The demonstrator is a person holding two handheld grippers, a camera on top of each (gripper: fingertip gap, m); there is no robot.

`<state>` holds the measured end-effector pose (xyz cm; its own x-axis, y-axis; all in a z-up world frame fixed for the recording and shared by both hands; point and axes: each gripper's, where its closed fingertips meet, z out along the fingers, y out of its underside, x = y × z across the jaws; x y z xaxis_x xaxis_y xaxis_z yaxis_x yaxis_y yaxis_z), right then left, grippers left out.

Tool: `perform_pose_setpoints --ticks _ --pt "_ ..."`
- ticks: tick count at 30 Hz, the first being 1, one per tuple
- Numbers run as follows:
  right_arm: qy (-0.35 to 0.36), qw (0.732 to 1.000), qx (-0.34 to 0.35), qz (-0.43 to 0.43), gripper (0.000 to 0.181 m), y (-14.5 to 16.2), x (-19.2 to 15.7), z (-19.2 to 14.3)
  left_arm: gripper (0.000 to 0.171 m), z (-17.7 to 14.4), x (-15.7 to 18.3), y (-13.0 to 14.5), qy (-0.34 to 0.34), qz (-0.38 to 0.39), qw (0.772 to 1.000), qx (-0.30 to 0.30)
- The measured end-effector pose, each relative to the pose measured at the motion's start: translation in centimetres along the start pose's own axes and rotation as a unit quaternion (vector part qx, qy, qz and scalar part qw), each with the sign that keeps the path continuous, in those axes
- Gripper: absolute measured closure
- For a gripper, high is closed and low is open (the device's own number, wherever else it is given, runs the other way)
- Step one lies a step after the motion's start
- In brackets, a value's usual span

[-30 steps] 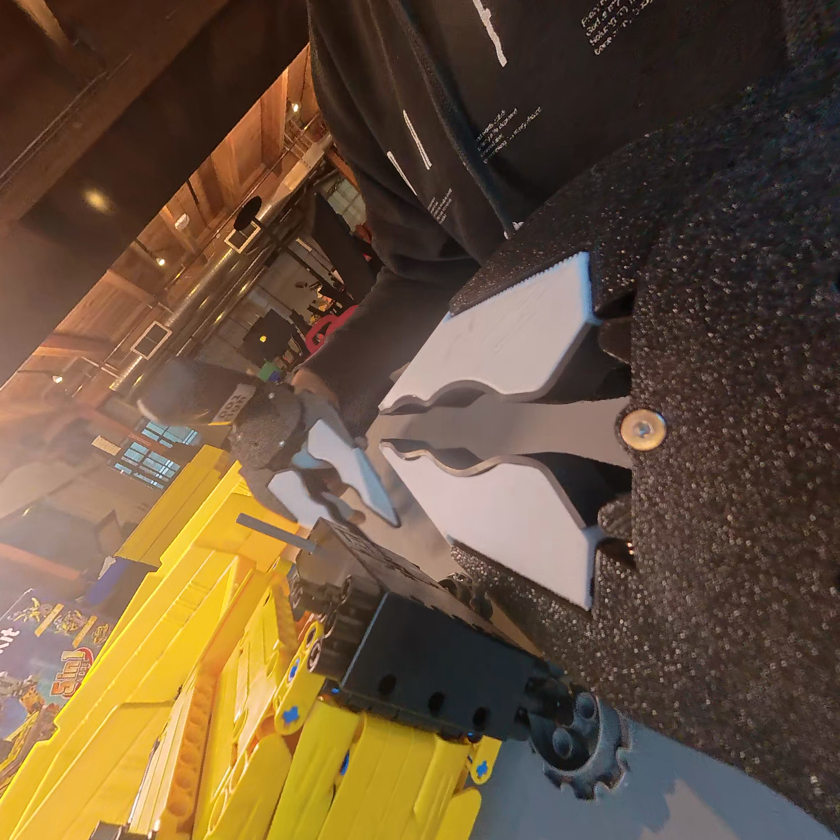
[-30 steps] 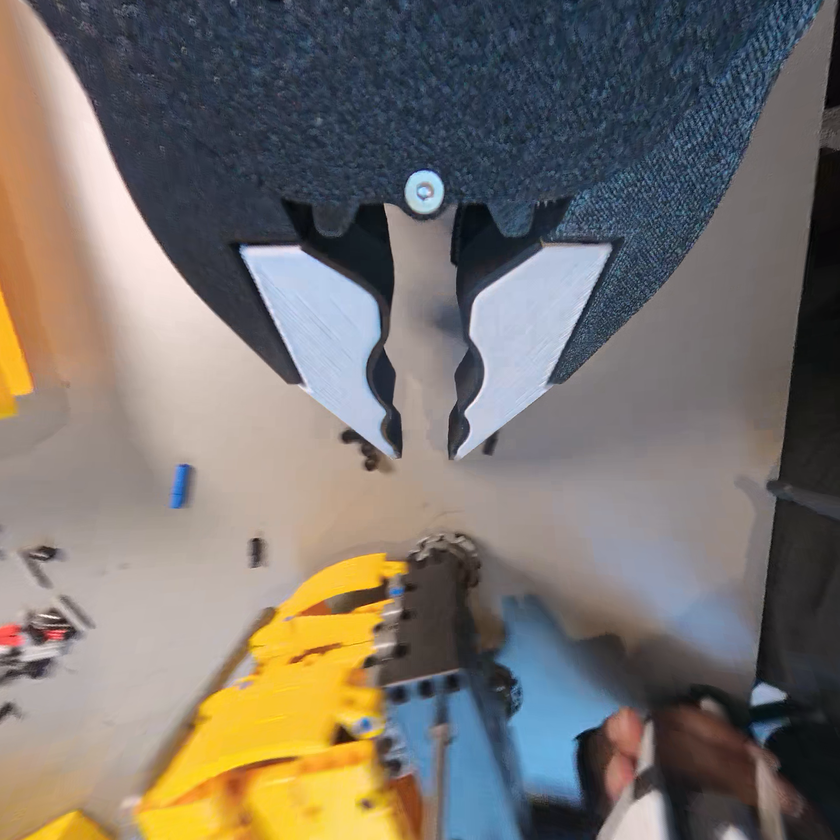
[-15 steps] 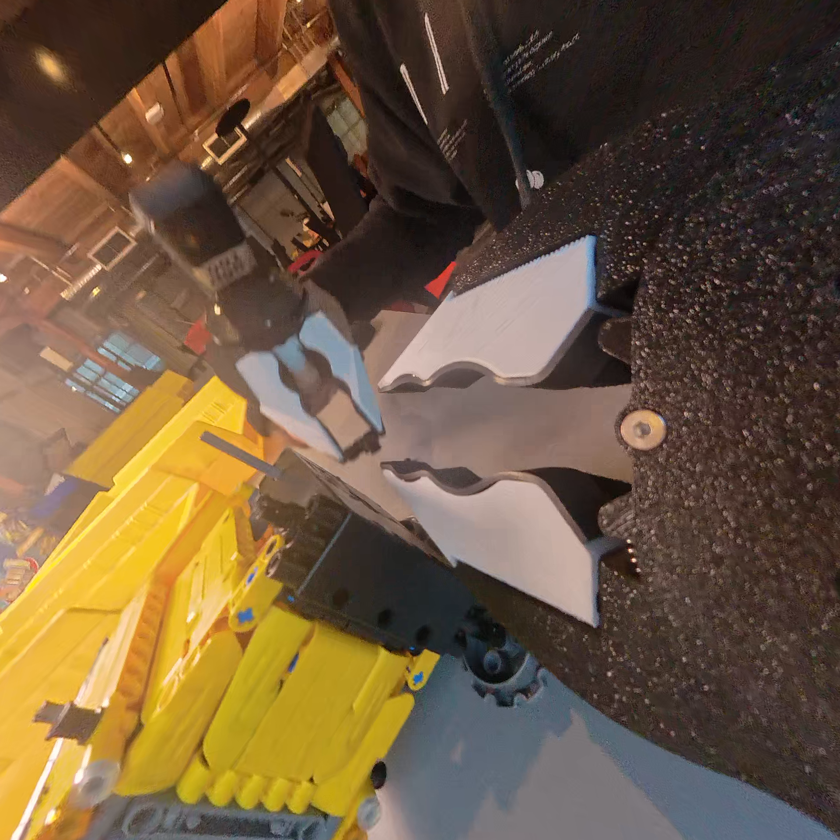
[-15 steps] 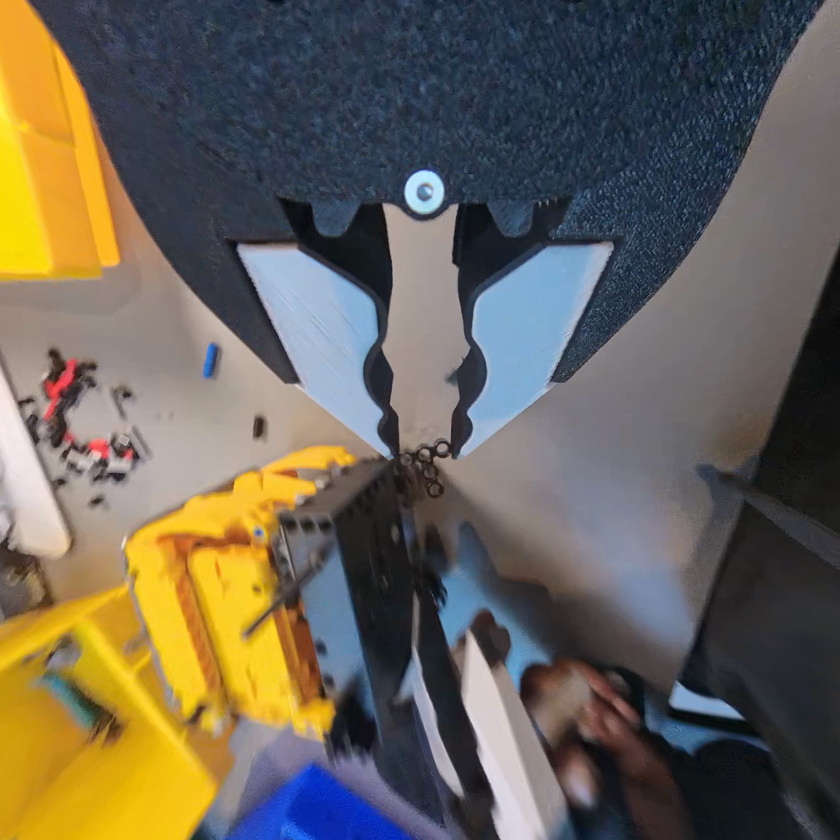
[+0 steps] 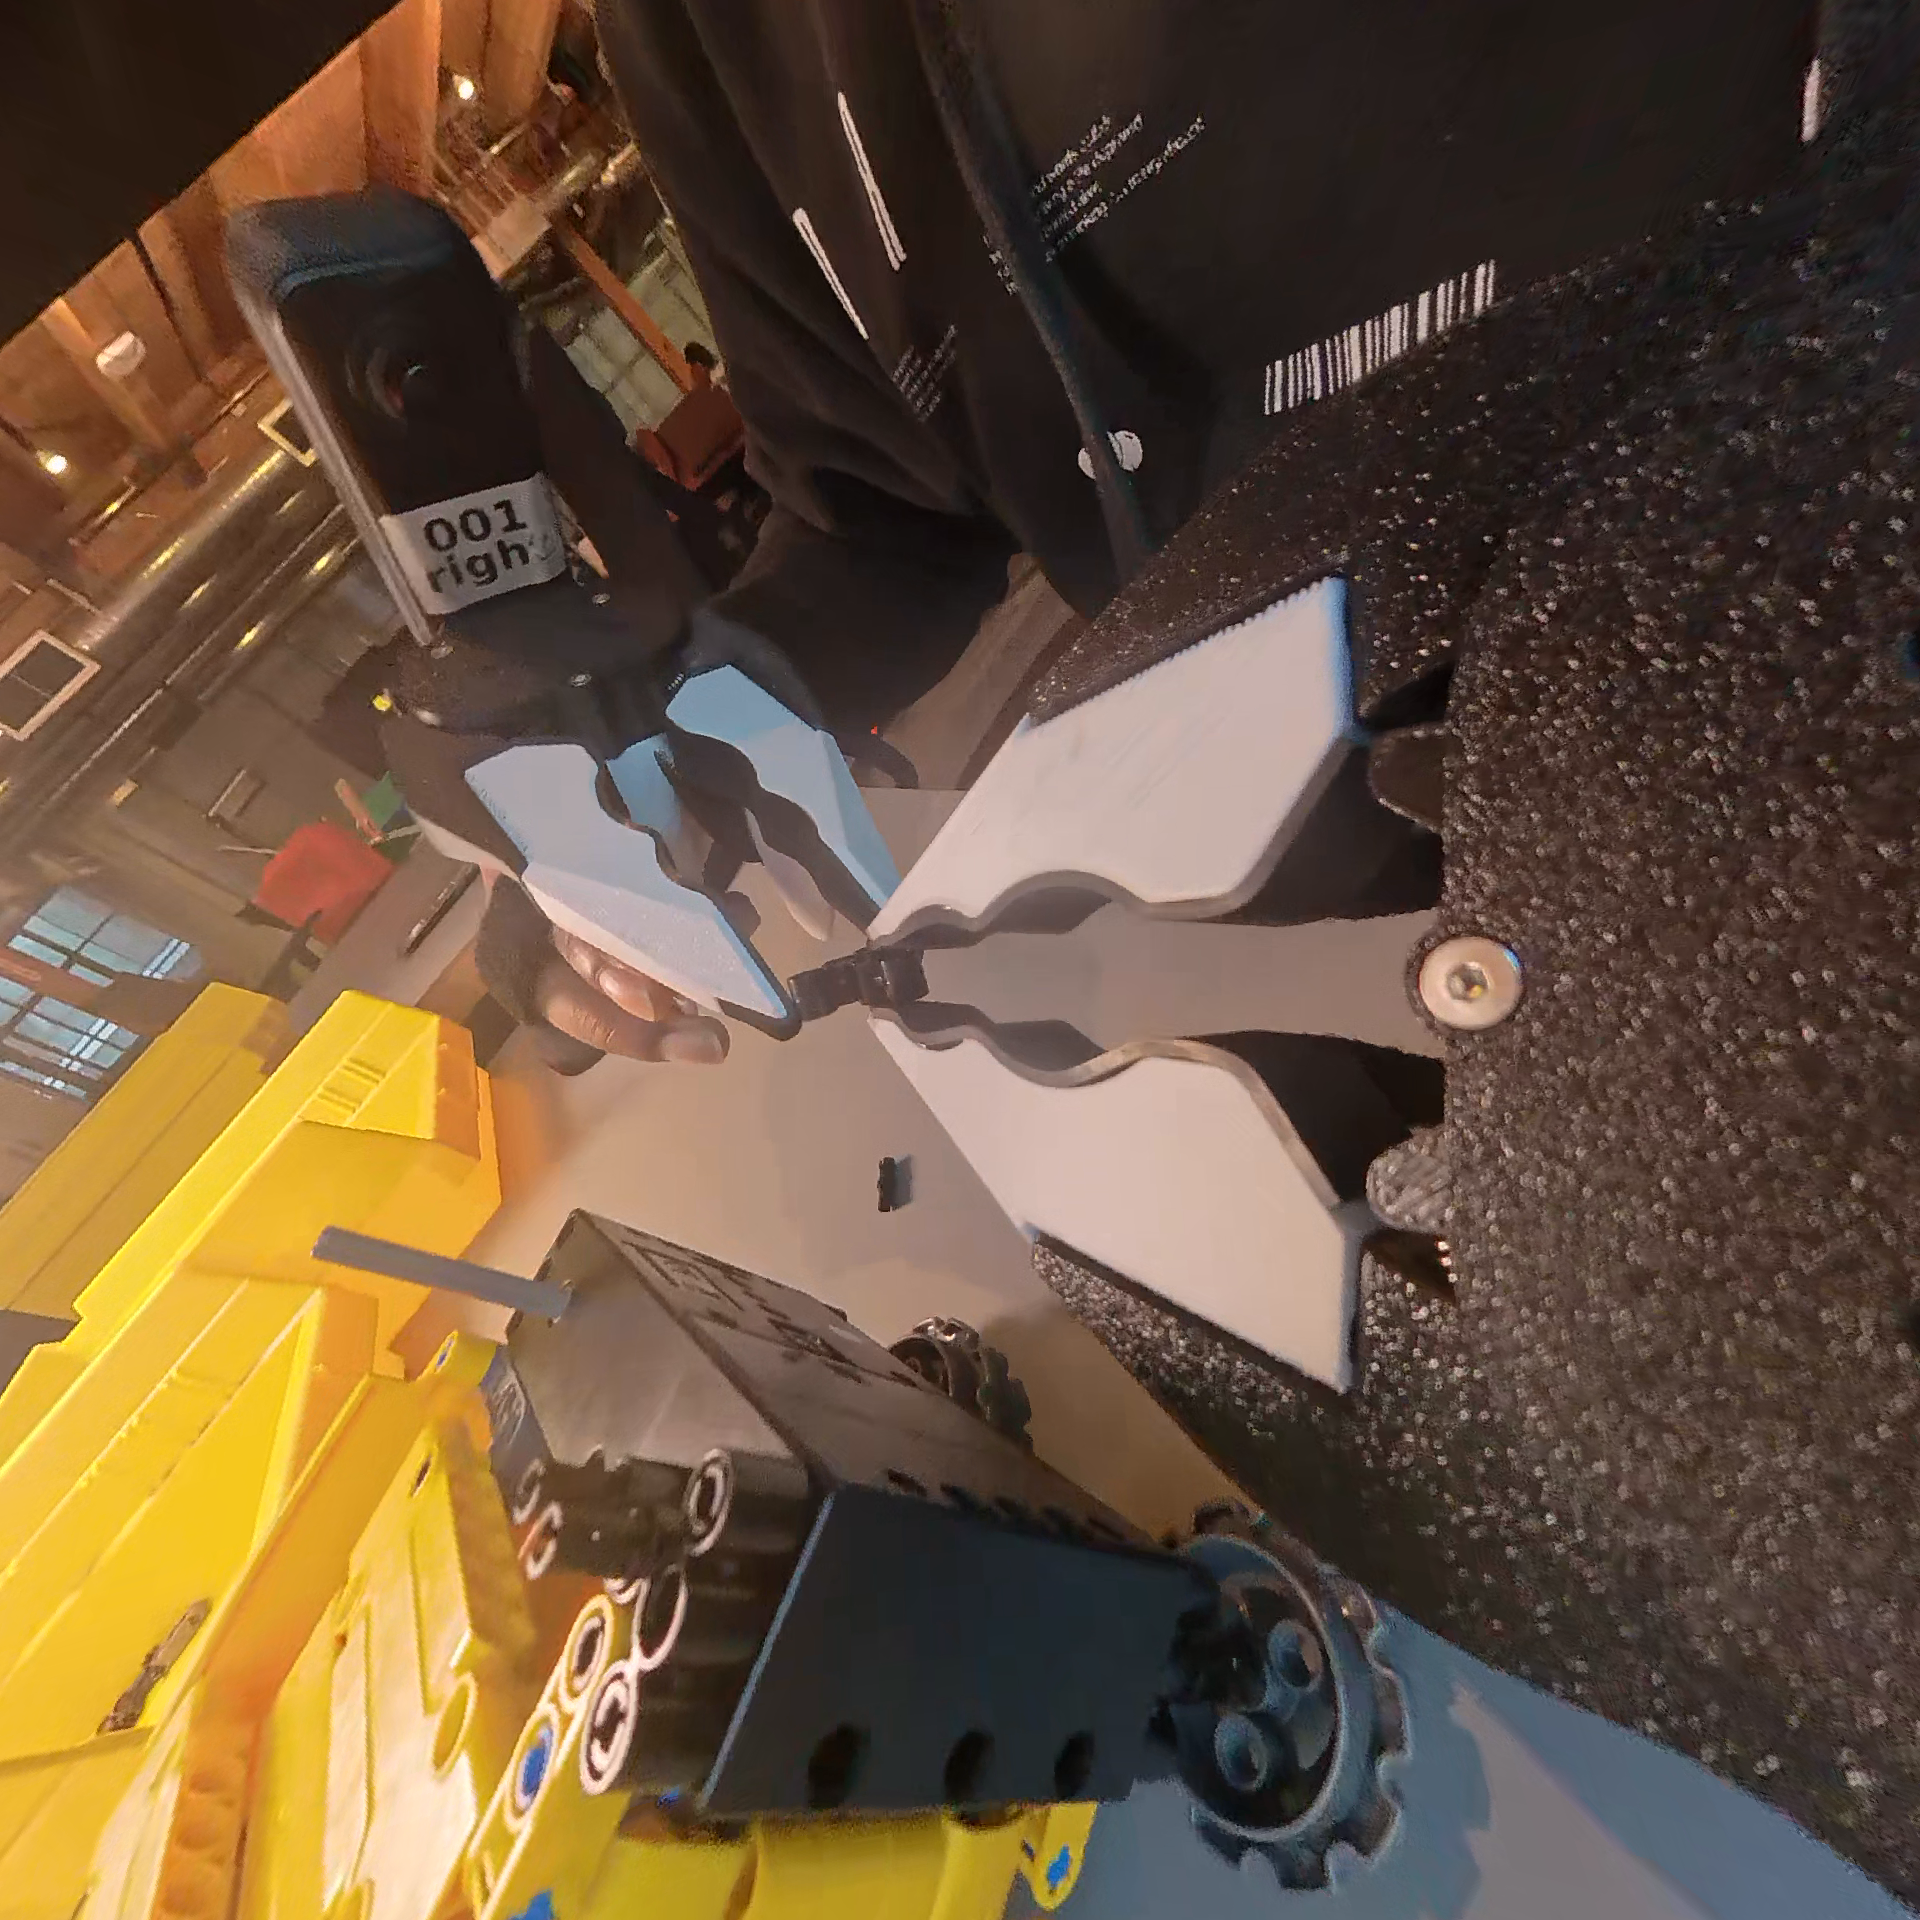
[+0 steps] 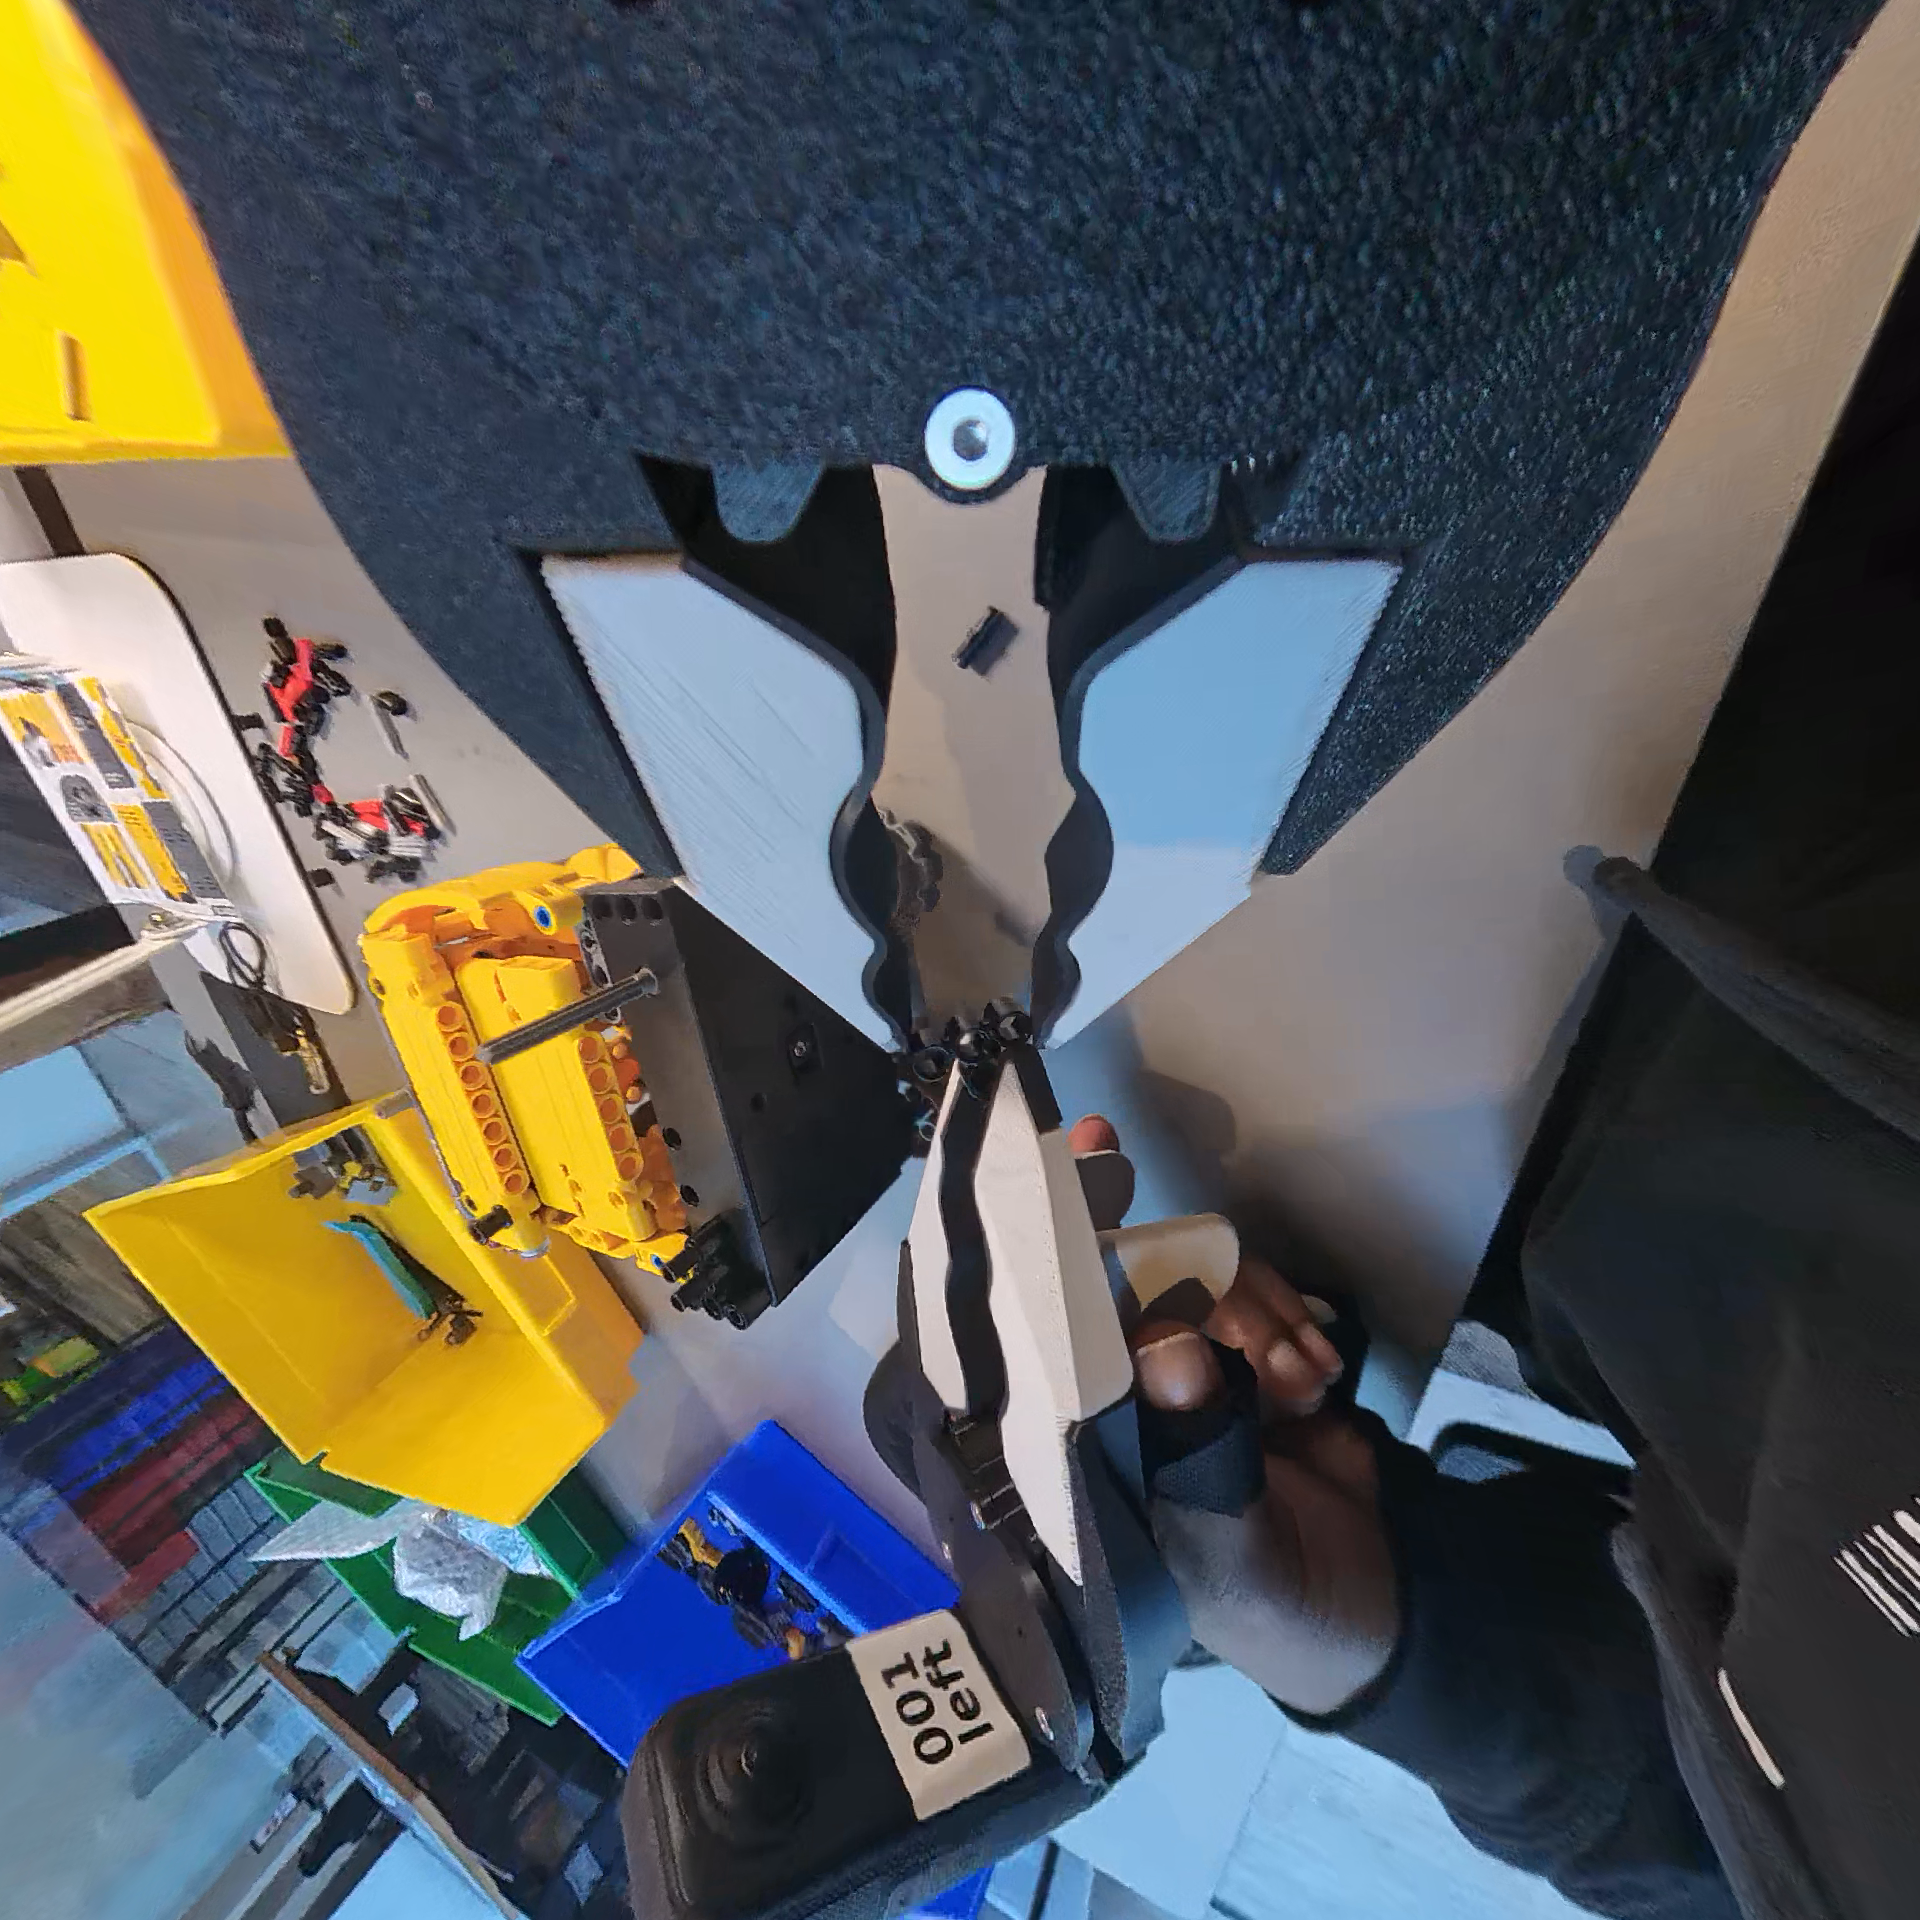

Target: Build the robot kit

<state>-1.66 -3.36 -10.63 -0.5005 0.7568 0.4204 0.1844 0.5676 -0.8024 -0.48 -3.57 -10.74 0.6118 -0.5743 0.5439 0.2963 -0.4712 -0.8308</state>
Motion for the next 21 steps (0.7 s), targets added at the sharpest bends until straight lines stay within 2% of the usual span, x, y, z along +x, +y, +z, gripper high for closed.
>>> perform_pose_setpoints --ticks 6,8,10,14,21 --pt "-0.039 0.998 0.023 0.052 0.159 0.1 -0.7 -0.2 0.166 0.0 0.5 0.5 -0.02 0.101 0.994 -0.032" --pt "-0.044 0.998 0.021 0.047 0.161 0.3 -1.0 -0.2 0.166 0.1 0.6 0.8 -0.041 0.17 0.983 -0.046" --pt "-0.052 0.998 0.017 0.041 0.167 0.5 -1.4 -0.1 0.166 0.2 0.4 1.1 -0.075 0.268 0.958 -0.067" --pt "-0.051 0.998 0.019 0.016 0.171 0.7 -1.9 -0.3 0.166 0.3 0.5 1.6 -0.112 0.438 0.886 -0.101" --pt "-0.051 0.998 0.024 -0.007 0.17 0.4 -2.4 -0.7 0.166 0.1 -0.3 2.4 -0.143 0.555 0.811 -0.121"
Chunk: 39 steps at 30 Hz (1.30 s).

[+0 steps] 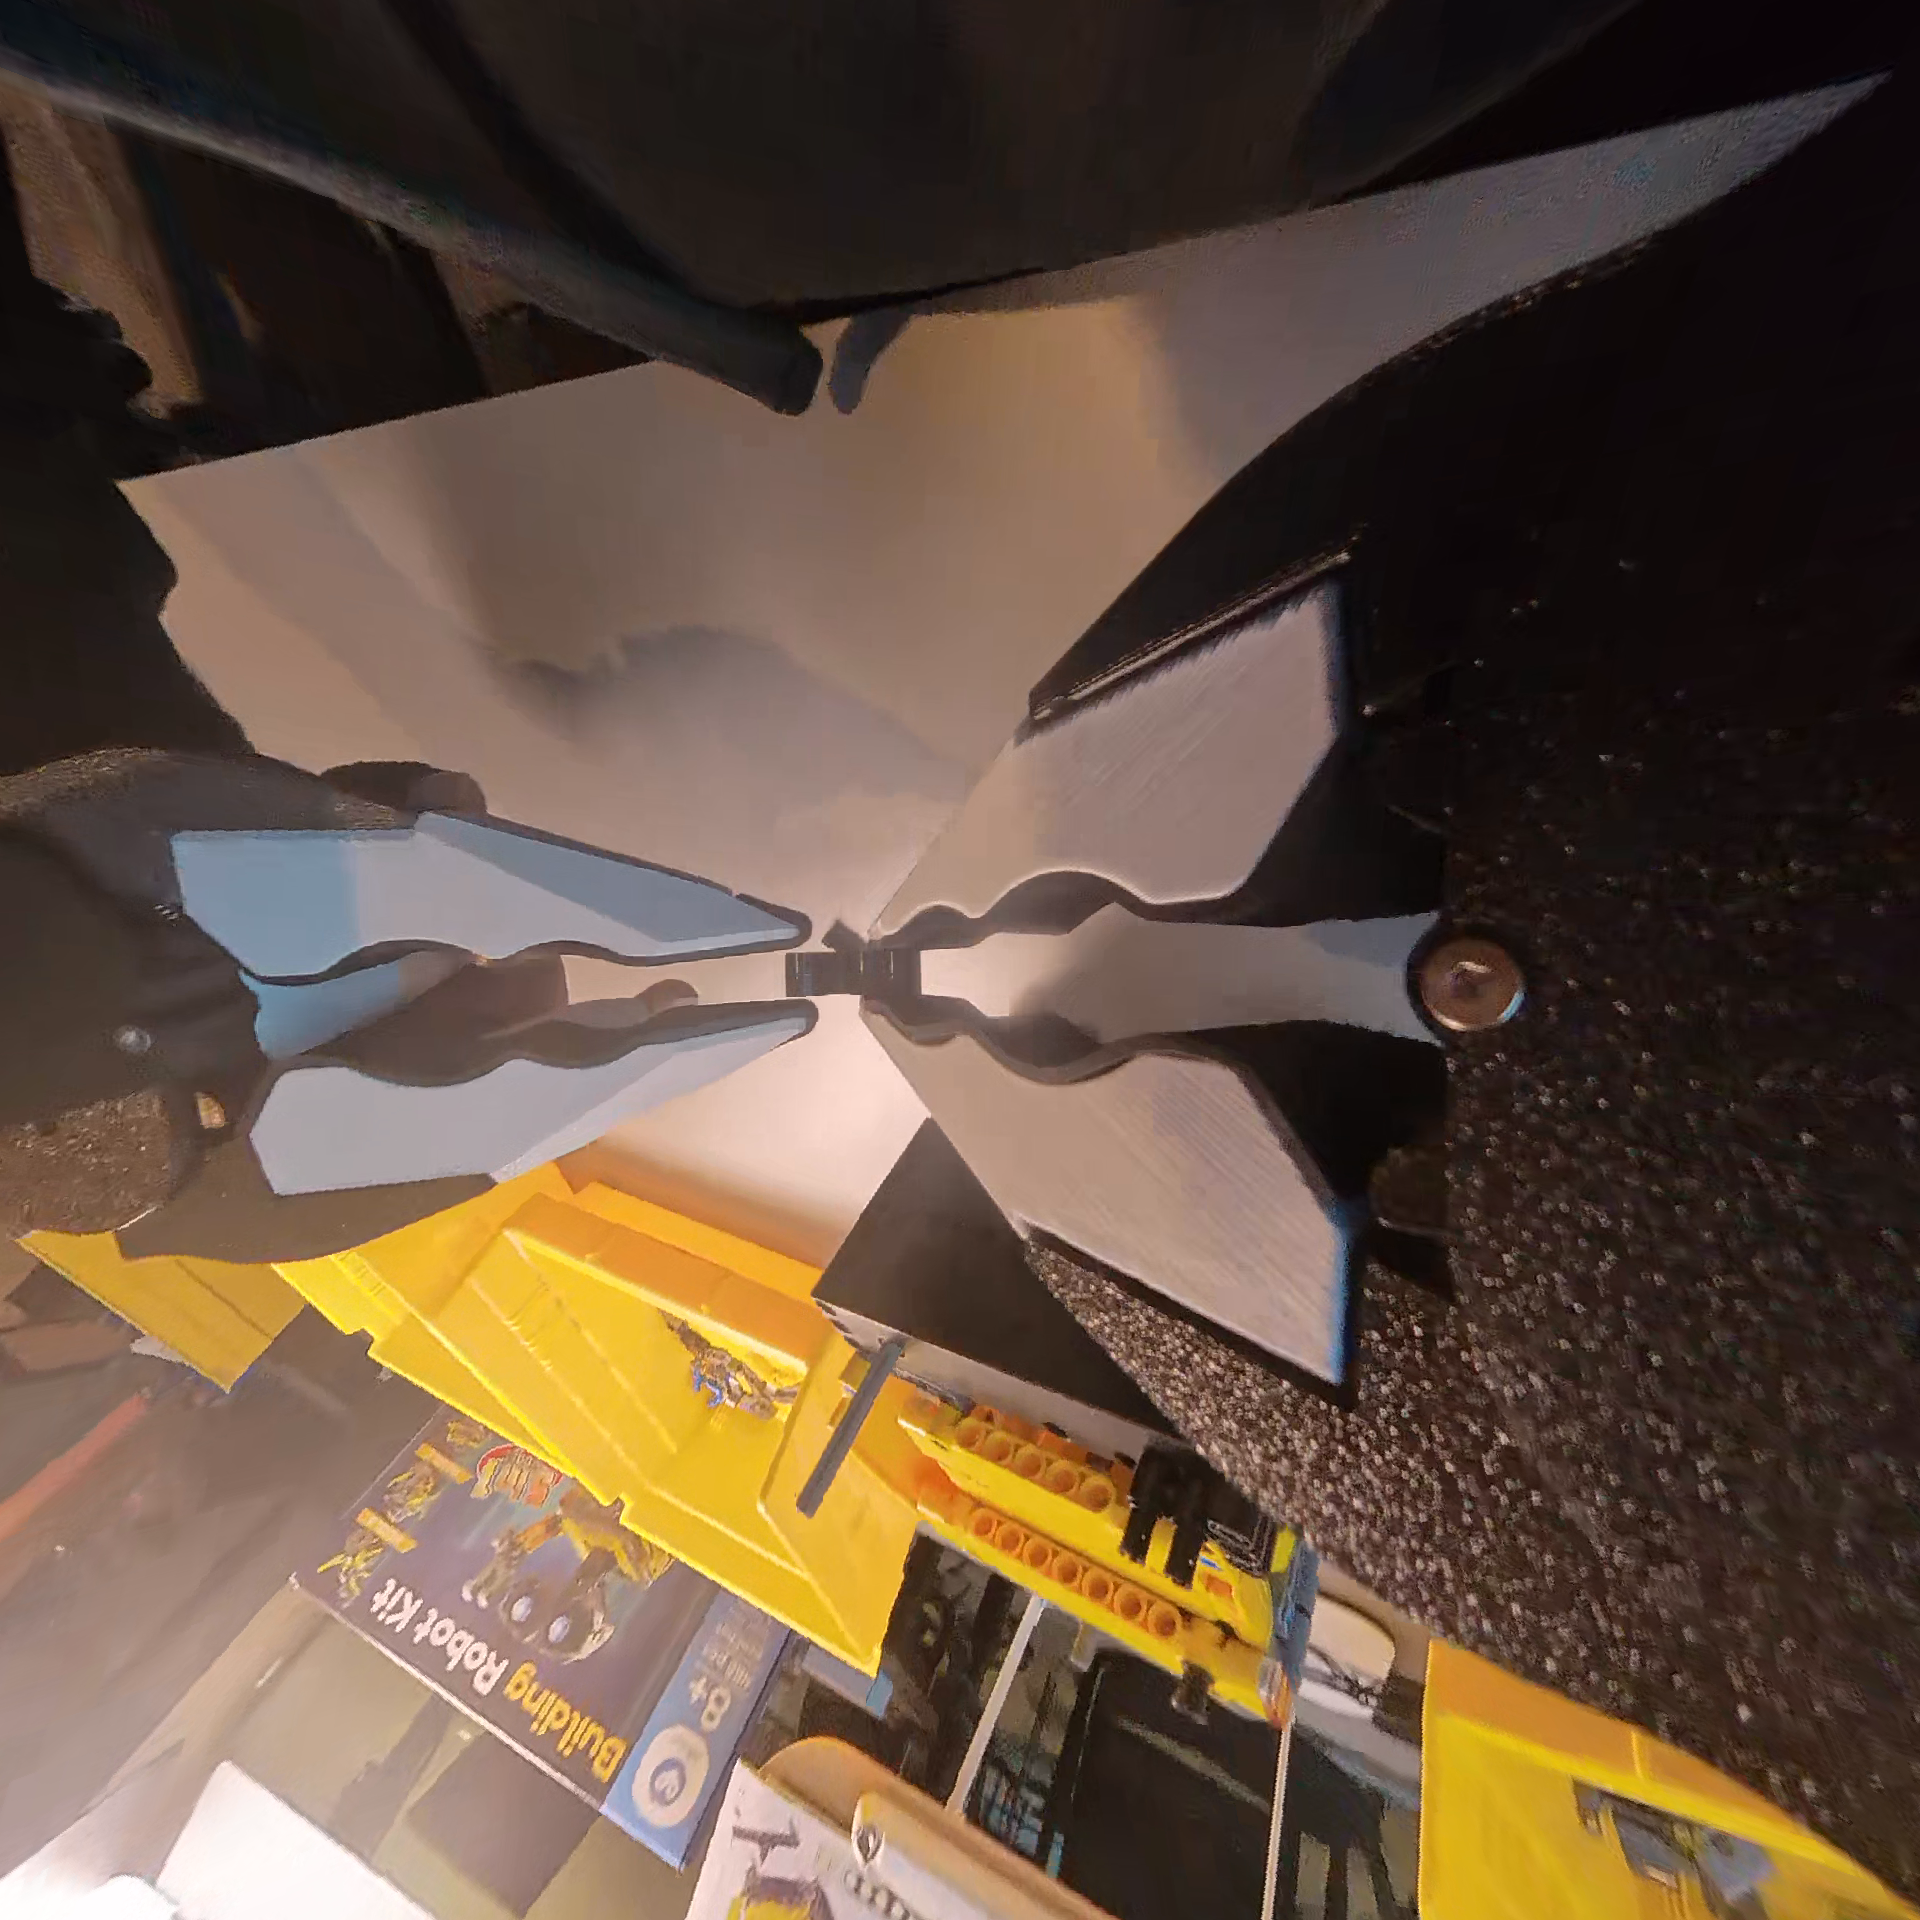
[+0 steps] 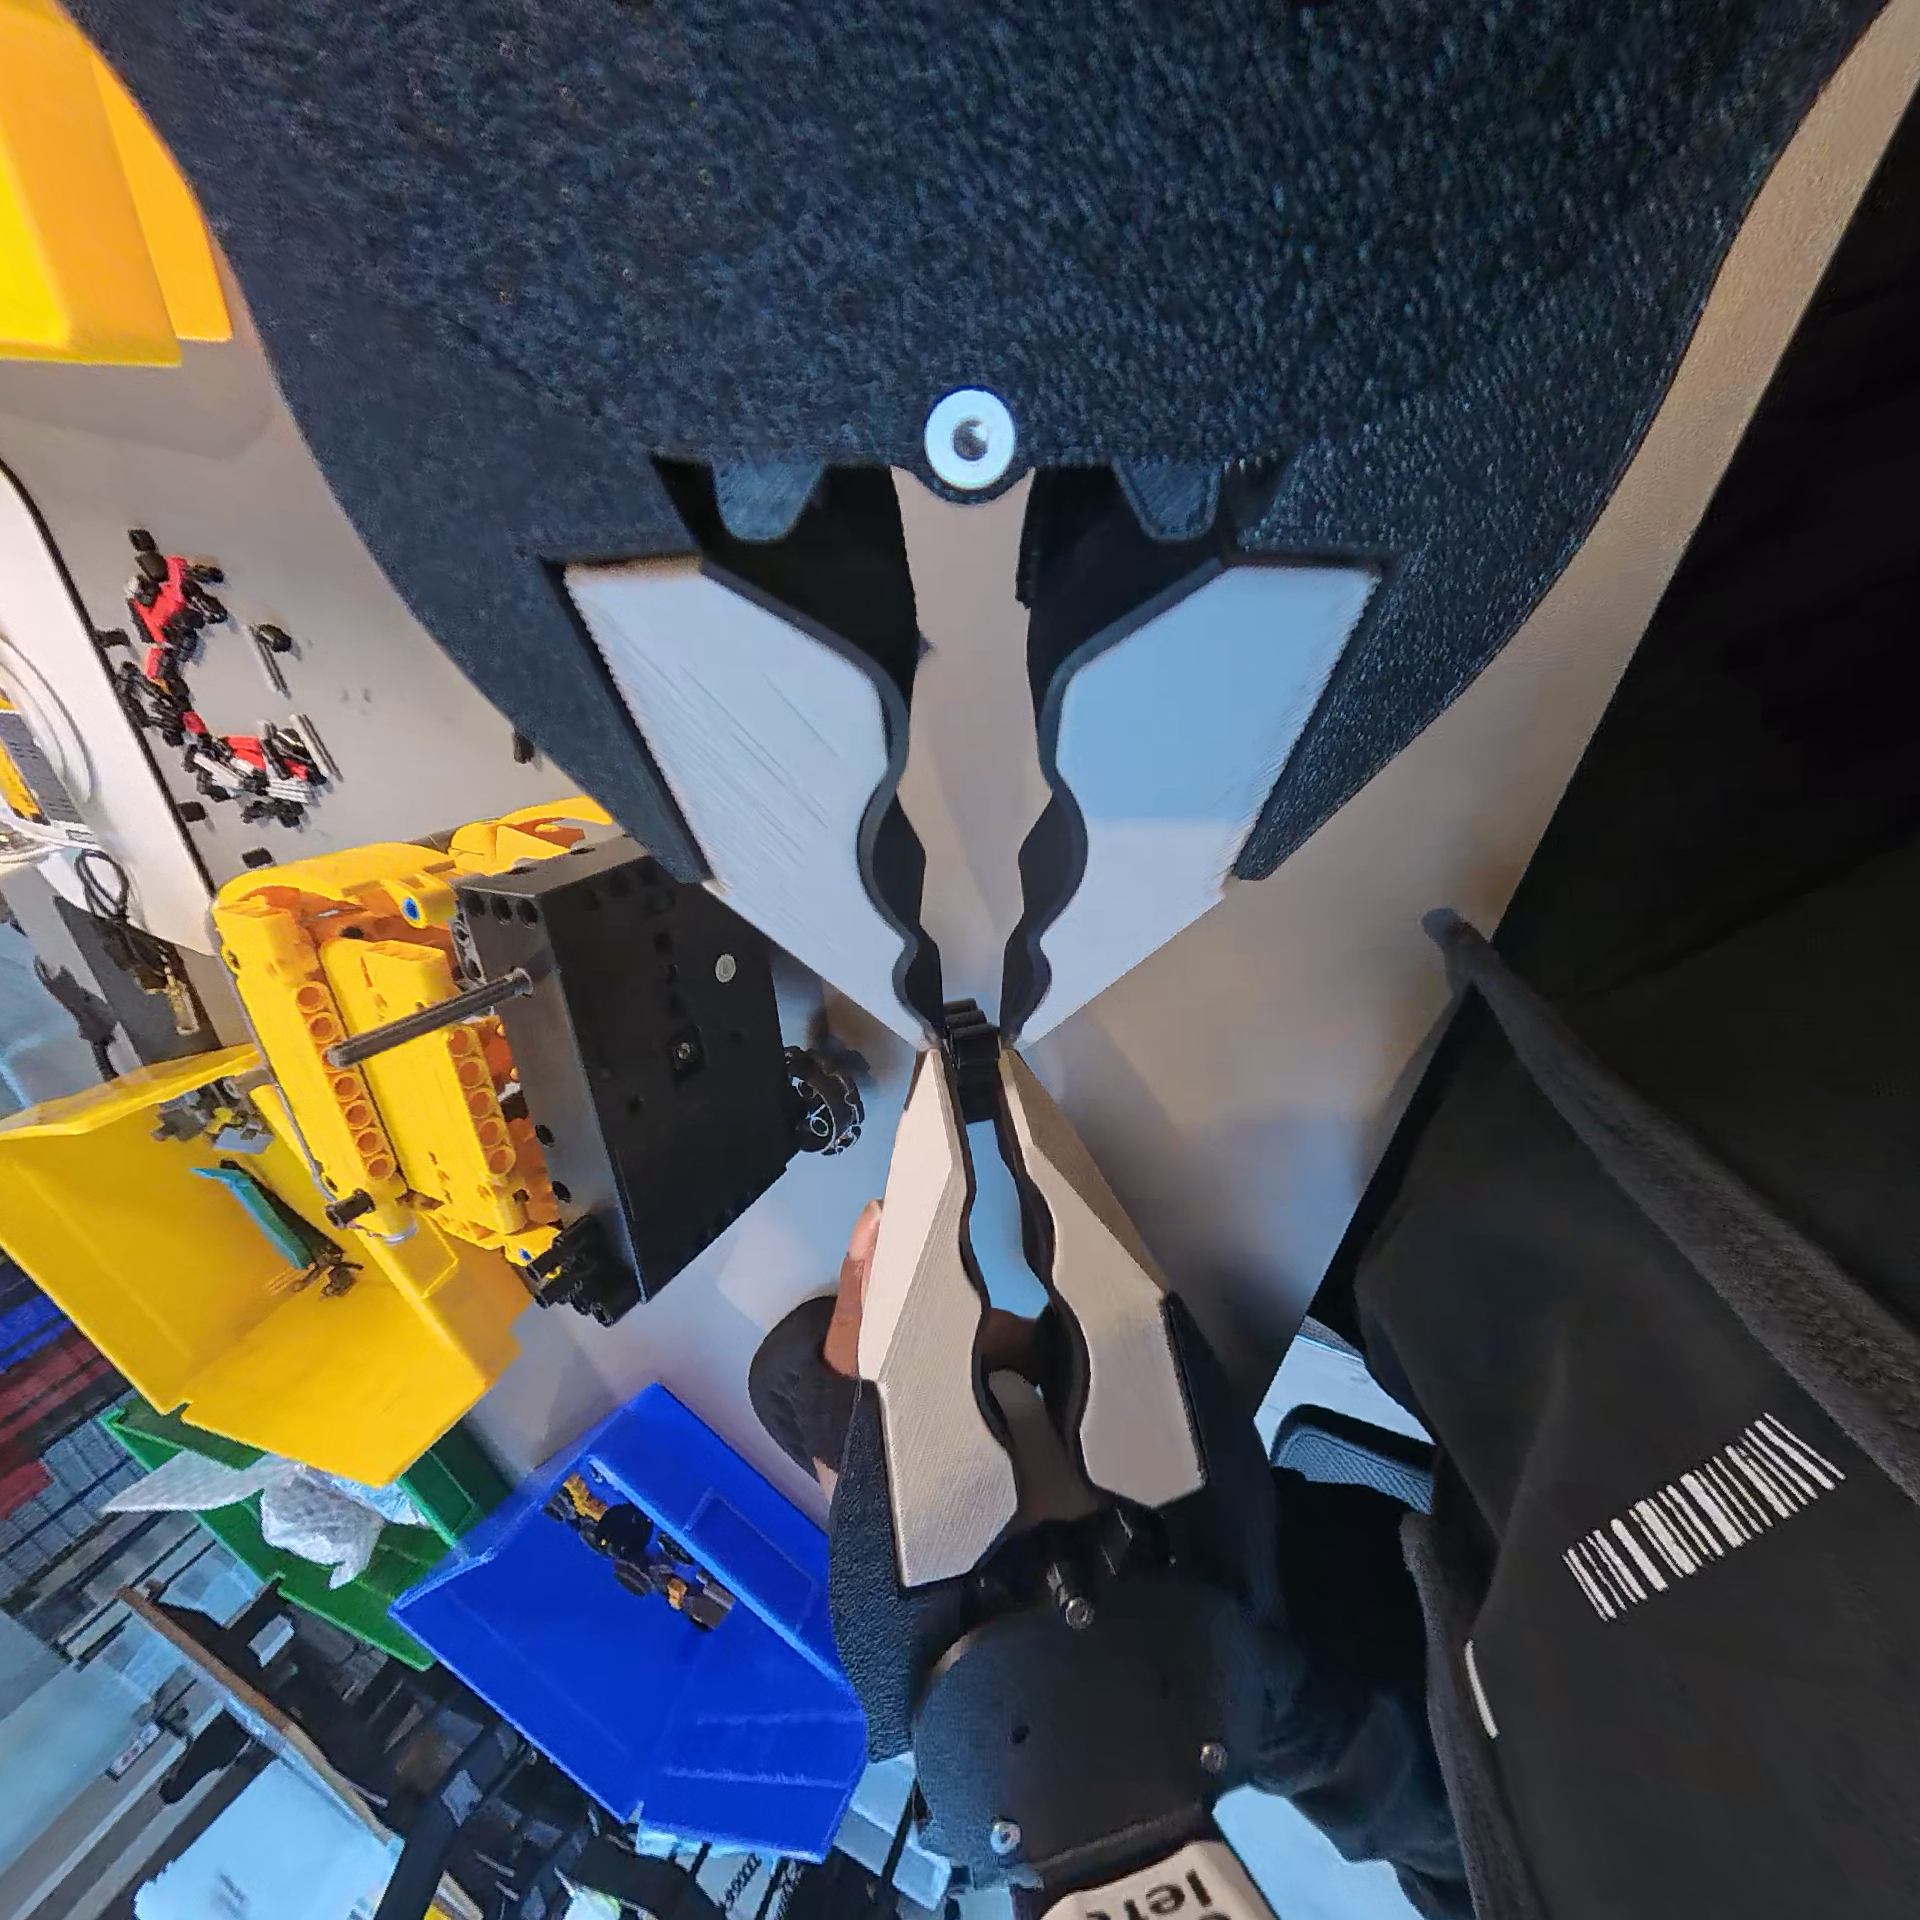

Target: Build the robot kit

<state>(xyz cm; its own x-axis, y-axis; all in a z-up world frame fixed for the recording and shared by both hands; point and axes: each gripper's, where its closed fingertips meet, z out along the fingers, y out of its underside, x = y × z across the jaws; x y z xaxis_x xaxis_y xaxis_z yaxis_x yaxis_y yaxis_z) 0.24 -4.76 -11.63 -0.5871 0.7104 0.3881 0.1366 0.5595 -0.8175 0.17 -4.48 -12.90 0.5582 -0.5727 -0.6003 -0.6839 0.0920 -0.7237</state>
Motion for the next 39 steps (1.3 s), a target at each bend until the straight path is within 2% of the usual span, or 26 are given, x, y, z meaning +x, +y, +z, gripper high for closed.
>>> perform_pose_setpoints --ticks 4,7,9,11,12,14,16,20,24,30,34,39 --pt "0.001 1.0 -0.007 -0.006 0.172 0.2 -0.2 0.2 0.166 0.0 0.2 -0.1 0.005 -0.004 1.0 0.007" --pt "-0.009 1.0 -0.003 0.018 0.173 0.2 -0.2 0.2 0.166 -0.1 0.6 -0.3 0.058 -0.123 0.99 0.023" --pt "-0.036 0.994 0.004 0.102 0.173 0.1 -0.2 0.2 0.166 -0.3 0.7 -0.7 0.104 -0.227 0.968 0.037" --pt "-0.095 0.968 -0.009 0.231 0.173 0.7 -0.7 0.3 0.164 -0.5 1.1 -0.7 0.152 -0.306 0.939 0.035" --pt "-0.112 0.953 -0.024 0.28 0.174 1.5 -0.7 0.4 0.157 -0.5 1.2 -0.5 0.162 -0.328 0.93 0.029" --pt "-0.175 0.911 -0.044 0.371 0.174 2.4 -1.8 0.5 0.151 -0.4 1.6 0.4 0.166 -0.334 0.928 0.006" --pt "-0.191 0.888 -0.066 0.412 0.174 3.5 -2.2 1.2 0.151 -0.2 2.1 1.2 0.161 -0.303 0.939 -0.023" --pt "-0.2 0.877 -0.125 0.418 0.174 5.2 -2.6 1.9 0.152 0.2 3.6 2.5 0.17 -0.263 0.946 -0.076" --pt "-0.176 0.89 -0.173 0.385 0.17 6.2 -1.9 2.1 0.152 0.6 4.0 3.2 0.17 -0.262 0.944 -0.102" --pt "-0.136 0.91 -0.191 0.342 0.164 6.8 -0.9 2.3 0.152 1.3 3.6 3.7 0.162 -0.273 0.941 -0.118" --pt "-0.091 0.931 -0.184 0.303 0.163 6.7 0.4 0.7 0.154 1.5 3.4 4.0 0.157 -0.275 0.94 -0.125" --pt "-0.014 0.934 -0.246 0.259 0.162 9.5 1.7 -2.1 0.153 1.8 3.0 4.0 0.143 -0.266 0.945 -0.122"
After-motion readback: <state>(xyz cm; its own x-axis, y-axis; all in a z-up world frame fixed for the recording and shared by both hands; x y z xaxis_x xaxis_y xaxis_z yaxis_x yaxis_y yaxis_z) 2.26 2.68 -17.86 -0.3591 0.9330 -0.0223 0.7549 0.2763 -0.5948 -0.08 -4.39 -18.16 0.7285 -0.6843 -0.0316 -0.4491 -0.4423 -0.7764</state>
